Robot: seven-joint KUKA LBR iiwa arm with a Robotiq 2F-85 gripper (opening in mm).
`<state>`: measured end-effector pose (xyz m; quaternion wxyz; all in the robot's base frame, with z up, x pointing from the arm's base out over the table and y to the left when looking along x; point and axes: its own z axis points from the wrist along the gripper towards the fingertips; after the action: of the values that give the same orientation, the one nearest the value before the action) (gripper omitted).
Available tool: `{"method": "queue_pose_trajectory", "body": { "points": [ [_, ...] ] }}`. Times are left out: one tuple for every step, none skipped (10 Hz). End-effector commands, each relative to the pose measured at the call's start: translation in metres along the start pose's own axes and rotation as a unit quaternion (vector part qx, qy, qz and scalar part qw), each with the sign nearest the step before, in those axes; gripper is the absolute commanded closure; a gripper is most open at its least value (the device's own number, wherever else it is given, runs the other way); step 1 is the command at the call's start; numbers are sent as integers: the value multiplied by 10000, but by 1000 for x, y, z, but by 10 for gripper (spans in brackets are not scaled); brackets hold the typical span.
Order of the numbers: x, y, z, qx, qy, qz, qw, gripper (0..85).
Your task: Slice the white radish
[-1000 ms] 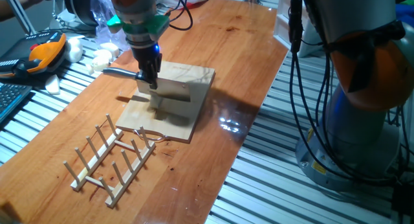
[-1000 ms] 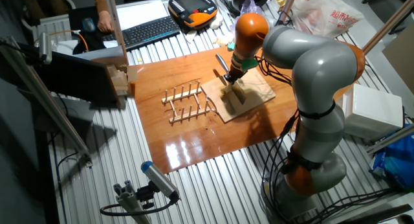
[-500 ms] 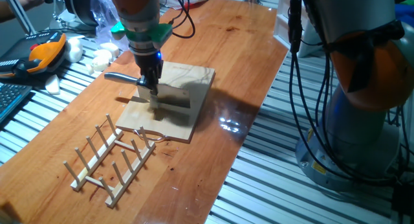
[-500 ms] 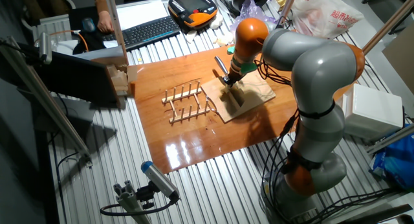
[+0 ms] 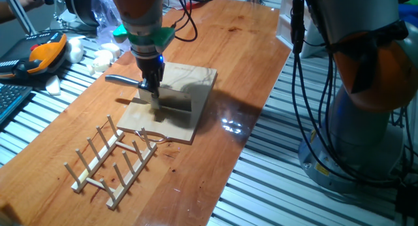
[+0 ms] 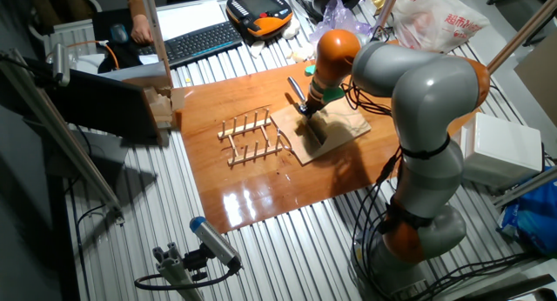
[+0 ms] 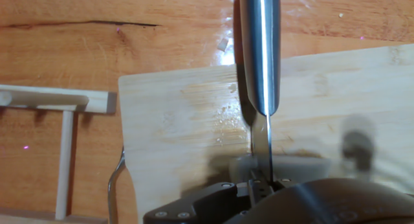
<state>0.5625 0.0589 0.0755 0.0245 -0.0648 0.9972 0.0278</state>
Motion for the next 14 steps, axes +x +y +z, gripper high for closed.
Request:
{"method": "queue_pose_trajectory", "body": {
  "points": [
    [1,0,0,7,11,0,10000,850],
    [1,1,-7,38,15,-9,10000,850],
    [1,2,-16,91,22,-4,10000,850],
    [2,3,-24,162,8,1,9999,850],
    [2,2,-31,200,13,-1,9998,850],
    [2,3,-33,232,9,5,9997,850],
    [2,2,-33,265,-10,3,9996,850],
    [2,2,-35,306,-28,0,9995,850],
    [2,1,-38,321,-26,0,9995,850],
    [2,-1,-42,324,13,1,9995,850],
    [2,-3,-44,322,28,-7,9995,850],
    [1,-5,-45,321,36,-14,9995,850],
    [1,-6,-45,321,36,-22,9995,850],
    [1,-6,-45,305,42,-21,9995,850]
  ]
}}
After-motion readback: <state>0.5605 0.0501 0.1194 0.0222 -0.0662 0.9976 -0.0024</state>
